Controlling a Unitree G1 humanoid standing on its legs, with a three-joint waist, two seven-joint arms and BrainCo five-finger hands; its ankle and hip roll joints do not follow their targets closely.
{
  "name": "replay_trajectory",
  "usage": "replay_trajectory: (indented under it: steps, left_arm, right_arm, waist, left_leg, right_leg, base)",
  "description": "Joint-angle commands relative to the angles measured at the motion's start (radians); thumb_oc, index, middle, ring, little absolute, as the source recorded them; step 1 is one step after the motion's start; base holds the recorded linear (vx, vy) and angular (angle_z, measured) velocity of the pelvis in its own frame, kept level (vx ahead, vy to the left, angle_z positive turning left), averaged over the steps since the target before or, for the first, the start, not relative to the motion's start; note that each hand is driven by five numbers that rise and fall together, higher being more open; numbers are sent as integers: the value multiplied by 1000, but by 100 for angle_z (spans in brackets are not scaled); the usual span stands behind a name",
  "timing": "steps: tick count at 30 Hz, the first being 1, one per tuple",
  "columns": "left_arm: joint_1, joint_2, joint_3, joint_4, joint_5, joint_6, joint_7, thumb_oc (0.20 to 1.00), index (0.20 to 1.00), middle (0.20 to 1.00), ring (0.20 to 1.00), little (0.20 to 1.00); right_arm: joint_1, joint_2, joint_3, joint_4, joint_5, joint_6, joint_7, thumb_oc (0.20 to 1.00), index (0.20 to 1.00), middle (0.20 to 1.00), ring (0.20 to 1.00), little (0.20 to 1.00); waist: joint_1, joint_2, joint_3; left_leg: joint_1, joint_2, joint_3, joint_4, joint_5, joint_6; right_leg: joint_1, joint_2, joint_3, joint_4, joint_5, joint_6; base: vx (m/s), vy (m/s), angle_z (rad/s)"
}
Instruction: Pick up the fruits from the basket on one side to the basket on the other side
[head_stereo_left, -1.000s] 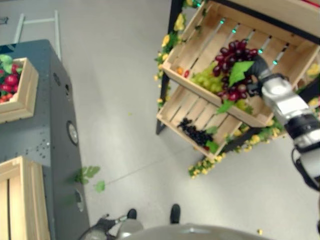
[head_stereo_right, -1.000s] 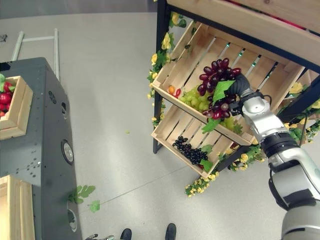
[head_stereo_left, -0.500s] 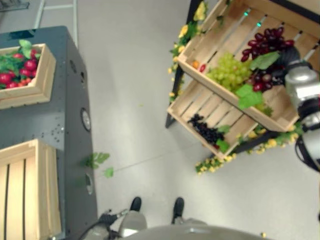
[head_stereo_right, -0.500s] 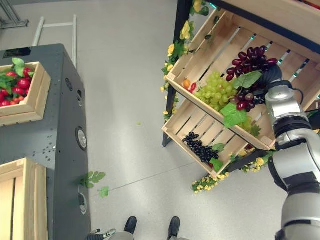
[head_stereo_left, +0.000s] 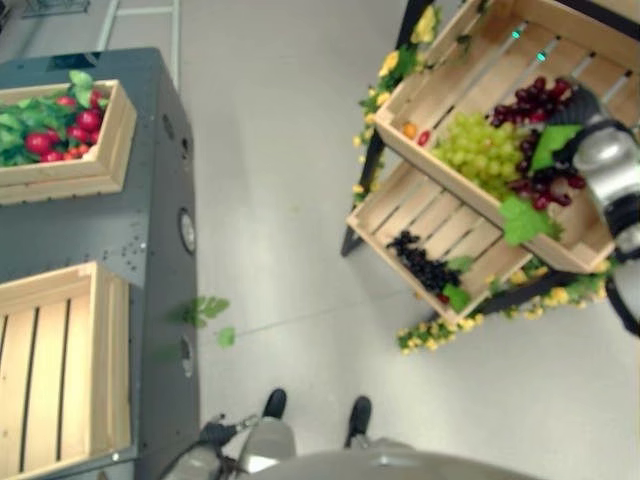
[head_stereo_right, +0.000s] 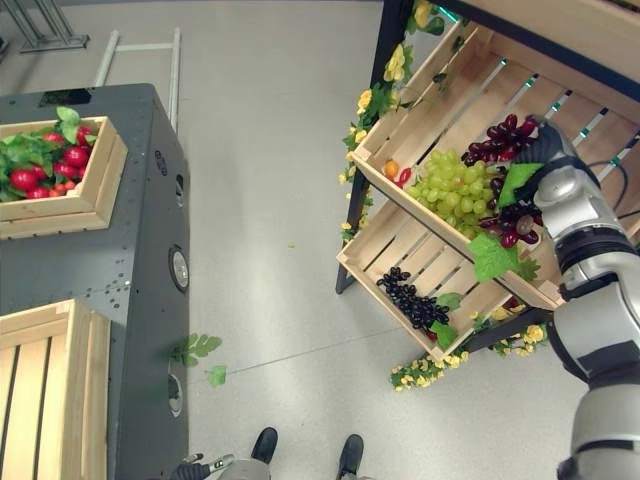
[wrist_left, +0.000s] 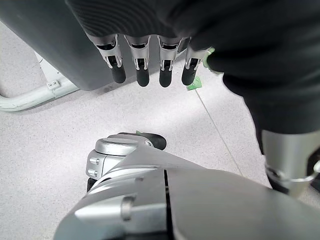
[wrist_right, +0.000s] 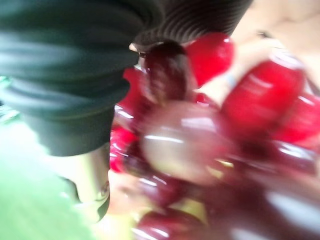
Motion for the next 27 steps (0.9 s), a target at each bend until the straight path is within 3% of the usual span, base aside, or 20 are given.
replay_trajectory:
  steps: [1,5,18,24,26,27]
  left_arm:
    - [-1,-29,-42,60,43,4,-9,1000,1000,1000,1000,1000]
    - [0,-31,-31,64,50,7,-13,1000,1000,1000,1000,1000]
    - [26,-44,34,61,99,16,-10,1000,1000,1000,1000,1000]
    - [38,-56,75,60,123,18,-6,1000,1000,1000,1000,1000]
    - [42,-51,80,59,129,19,-5,1000,1000,1000,1000,1000]
    - [43,-54,101,55,136,20,-2,1000,1000,1000,1000,1000]
  right_arm:
    - [-31,-75,62,-101,-58,-26,-11,1000,1000,1000,1000,1000]
    - [13,-98,30,-202,-72,-28,-15,1000,1000,1000,1000,1000]
    - [428,-107,-290,-607,-77,-67,-8,1000,1000,1000,1000,1000]
    - [703,45,-488,-822,78,-128,22,1000,1000,1000,1000,1000]
    - [744,60,-515,-860,84,-128,29,1000,1000,1000,1000,1000]
    - [824,124,-555,-934,109,-149,40,1000,1000,1000,1000,1000]
  waist:
    - [-10,-44,-28]
    - [-16,-47,-33]
    - [-26,-55,-62]
    - [-28,-48,-74]
    - [-26,-49,-76]
    - [-30,-43,-79]
  left_leg:
    - [-9,-52,11,-41,13,38]
    - [-5,-52,13,-42,12,38]
    - [29,-54,39,-48,-5,57]
    - [40,-63,46,-49,-13,70]
    - [42,-64,48,-49,-15,72]
    - [46,-67,49,-48,-18,76]
  right_leg:
    - [33,-10,20,23,-82,72]
    - [35,-11,22,21,-80,73]
    - [51,-16,51,19,-73,82]
    - [53,-24,65,21,-69,88]
    - [54,-25,66,21,-70,89]
    - [57,-28,70,23,-71,90]
  base:
    - [0,0,0]
    - [-5,3,1]
    - [-2,16,-3]
    - [-8,16,-6]
    - [9,30,-6]
    - [8,26,-5]
